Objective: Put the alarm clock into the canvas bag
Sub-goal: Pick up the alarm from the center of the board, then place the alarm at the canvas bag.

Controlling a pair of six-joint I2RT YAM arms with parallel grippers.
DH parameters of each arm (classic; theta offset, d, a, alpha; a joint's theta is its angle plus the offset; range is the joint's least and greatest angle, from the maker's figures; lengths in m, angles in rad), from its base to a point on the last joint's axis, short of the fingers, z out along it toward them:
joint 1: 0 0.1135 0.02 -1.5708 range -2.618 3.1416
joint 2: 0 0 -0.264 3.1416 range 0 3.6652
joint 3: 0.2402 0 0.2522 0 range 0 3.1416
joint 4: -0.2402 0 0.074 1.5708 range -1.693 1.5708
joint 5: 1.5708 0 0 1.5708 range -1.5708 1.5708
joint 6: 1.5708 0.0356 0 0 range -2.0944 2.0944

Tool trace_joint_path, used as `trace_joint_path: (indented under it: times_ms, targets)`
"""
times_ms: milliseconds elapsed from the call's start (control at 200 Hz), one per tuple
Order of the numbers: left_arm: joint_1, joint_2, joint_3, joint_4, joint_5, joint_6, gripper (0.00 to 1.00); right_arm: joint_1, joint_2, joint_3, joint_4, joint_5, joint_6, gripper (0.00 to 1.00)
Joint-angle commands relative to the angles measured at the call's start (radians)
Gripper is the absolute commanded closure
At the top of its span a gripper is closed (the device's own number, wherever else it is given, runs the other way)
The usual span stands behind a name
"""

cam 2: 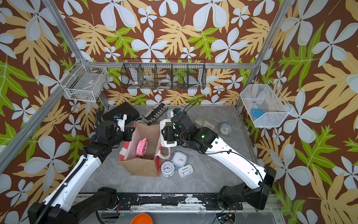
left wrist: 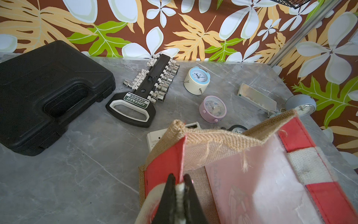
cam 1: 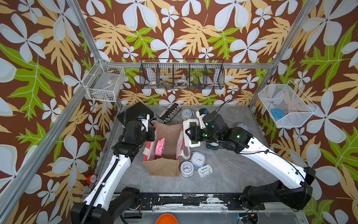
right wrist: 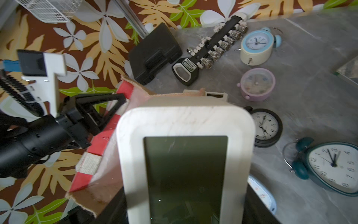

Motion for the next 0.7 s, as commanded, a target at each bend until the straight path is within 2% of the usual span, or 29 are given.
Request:
trace_joint_path:
  times_ms: [0,240,455,696]
  targets:
    - [0.000,-0.003,0.003,0.036,0.015,0.005,1.00,0.044,0.045,0.054,0.083,0.020,0.027,0.38]
    - [-0.001,-0.006,0.003,0.038,0.020,0.002,1.00,0.143,0.225,0.192,0.107,0.059,0.061,0.38]
    - [-0.001,-0.018,0.005,0.037,0.017,0.003,1.00,0.175,0.348,0.197,0.167,0.109,0.156,0.39]
    - [-0.001,-0.026,0.005,0.036,0.011,0.007,1.00,0.190,0.482,0.224,0.104,0.191,0.244,0.39]
